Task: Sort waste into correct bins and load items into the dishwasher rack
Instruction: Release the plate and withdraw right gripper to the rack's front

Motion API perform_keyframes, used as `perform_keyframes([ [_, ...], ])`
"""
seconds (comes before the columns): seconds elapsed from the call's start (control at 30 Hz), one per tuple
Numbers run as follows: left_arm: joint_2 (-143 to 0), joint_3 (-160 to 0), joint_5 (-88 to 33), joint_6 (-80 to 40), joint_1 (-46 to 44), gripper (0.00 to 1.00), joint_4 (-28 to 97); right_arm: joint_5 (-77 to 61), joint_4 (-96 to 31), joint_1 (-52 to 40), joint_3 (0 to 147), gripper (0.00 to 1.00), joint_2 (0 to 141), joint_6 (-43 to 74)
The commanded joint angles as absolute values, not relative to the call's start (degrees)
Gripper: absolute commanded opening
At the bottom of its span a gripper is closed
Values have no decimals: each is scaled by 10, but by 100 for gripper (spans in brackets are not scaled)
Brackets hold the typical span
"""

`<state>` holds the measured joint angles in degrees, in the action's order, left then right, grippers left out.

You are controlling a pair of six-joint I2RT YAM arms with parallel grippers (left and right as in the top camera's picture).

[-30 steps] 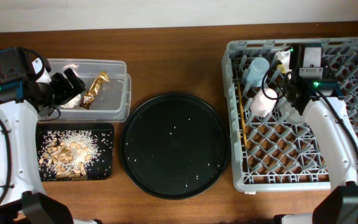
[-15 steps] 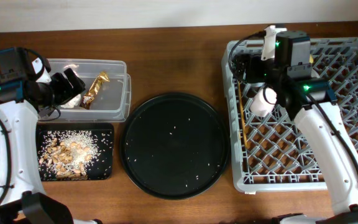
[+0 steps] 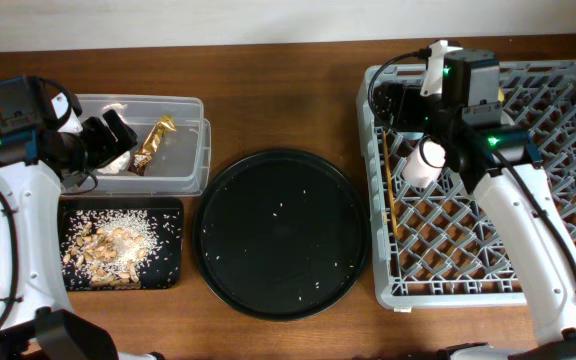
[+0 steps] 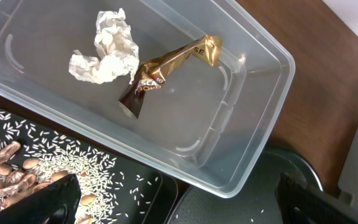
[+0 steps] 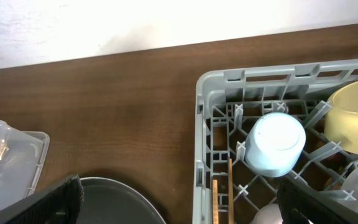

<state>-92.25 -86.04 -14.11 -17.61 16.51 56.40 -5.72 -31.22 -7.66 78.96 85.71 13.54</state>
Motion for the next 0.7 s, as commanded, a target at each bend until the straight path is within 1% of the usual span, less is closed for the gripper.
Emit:
perform_keyframes([
  [0.0,-919,-863,-141,-173,166,99,565,-64,-315,-79,798,98,849,140],
  [0.13,-919,-863,-141,-173,166,99,565,-60,-337,-79,798,98,772,140],
  [0.23,-919,-863,-141,-173,166,99,565,-58,-347,-79,798,98,685,140],
  [0.33,-919,-863,-141,-173,166,99,565,-14,-362,-79,798,98,596,140],
  [0.47,-919,-863,-141,-173,166,99,565,7,-420,-78,794,98,463,125],
  [0.57,-919,-863,-141,-173,166,99,565,8,-441,-78,731,98,337,69],
  [0.67,-919,-863,-141,-173,166,99,565,22,-441,-77,632,98,232,62],
])
